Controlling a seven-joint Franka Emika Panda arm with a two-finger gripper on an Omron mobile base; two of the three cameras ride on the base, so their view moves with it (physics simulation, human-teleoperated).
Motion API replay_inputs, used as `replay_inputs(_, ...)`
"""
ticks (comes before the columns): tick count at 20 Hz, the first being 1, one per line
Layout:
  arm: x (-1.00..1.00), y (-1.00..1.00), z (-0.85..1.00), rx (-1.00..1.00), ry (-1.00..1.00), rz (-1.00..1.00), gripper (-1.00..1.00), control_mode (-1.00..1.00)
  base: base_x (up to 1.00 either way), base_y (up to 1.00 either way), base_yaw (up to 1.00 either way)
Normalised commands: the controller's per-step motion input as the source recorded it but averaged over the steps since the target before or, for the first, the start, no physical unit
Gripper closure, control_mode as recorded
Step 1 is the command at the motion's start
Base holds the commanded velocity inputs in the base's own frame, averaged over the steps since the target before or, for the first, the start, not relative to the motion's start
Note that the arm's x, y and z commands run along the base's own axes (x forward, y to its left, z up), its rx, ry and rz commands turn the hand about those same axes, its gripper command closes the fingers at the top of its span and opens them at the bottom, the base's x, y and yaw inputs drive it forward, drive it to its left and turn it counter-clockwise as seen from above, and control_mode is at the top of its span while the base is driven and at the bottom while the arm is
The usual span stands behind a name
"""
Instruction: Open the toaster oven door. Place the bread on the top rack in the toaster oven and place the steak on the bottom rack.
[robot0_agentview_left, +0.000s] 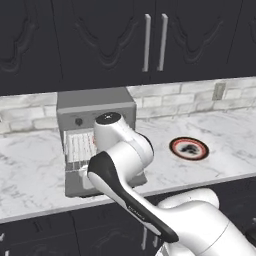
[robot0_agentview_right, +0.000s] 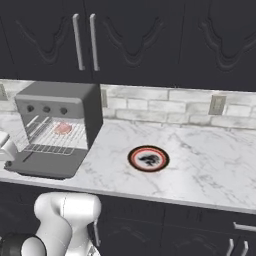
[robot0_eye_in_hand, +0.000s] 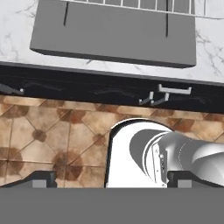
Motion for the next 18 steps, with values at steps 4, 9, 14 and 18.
replay_inputs(4,0.0,0.0,0.0,0.0,0.0,0.0,-1.0,1.0,0.0,0.76,-0.1)
replay_inputs(9,0.0,0.0,0.0,0.0,0.0,0.0,-1.0,1.0,0.0,0.72,-0.1)
replay_inputs(14,0.0,0.0,0.0,0.0,0.0,0.0,-1.0,1.0,0.04,0.64,-0.09)
replay_inputs(18,0.0,0.0,0.0,0.0,0.0,0.0,-1.0,1.0,0.08,0.64,-0.04)
